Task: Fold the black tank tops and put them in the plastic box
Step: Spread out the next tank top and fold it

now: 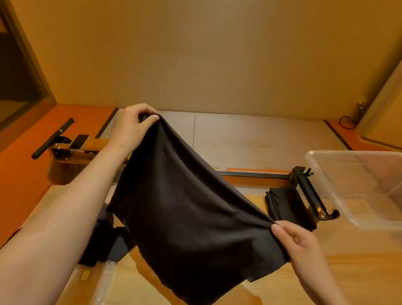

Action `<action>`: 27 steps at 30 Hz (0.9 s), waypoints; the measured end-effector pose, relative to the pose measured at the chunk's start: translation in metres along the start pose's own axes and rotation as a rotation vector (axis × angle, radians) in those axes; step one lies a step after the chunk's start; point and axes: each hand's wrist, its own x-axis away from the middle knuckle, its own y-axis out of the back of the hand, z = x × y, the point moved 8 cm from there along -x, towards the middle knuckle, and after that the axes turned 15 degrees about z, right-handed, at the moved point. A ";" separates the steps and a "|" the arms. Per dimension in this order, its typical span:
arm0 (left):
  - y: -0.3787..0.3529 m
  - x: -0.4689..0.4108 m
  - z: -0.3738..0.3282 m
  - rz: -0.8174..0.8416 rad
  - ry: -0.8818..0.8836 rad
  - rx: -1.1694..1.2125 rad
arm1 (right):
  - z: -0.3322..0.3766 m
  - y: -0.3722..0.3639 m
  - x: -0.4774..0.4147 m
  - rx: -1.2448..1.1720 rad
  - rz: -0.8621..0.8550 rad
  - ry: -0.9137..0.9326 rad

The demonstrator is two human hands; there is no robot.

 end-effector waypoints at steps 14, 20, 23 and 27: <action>-0.321 0.062 -0.013 0.749 -0.095 -0.202 | -0.234 0.059 0.051 0.320 -0.302 -0.695; -0.329 0.202 0.047 0.689 0.233 -0.267 | -0.216 -0.002 -0.009 0.922 -0.062 -0.362; -0.333 0.248 0.059 0.670 0.311 -0.375 | -0.226 -0.028 -0.023 1.103 0.056 -0.309; -0.334 0.284 0.077 0.844 0.311 -0.428 | -0.246 -0.041 -0.014 1.168 0.196 -0.341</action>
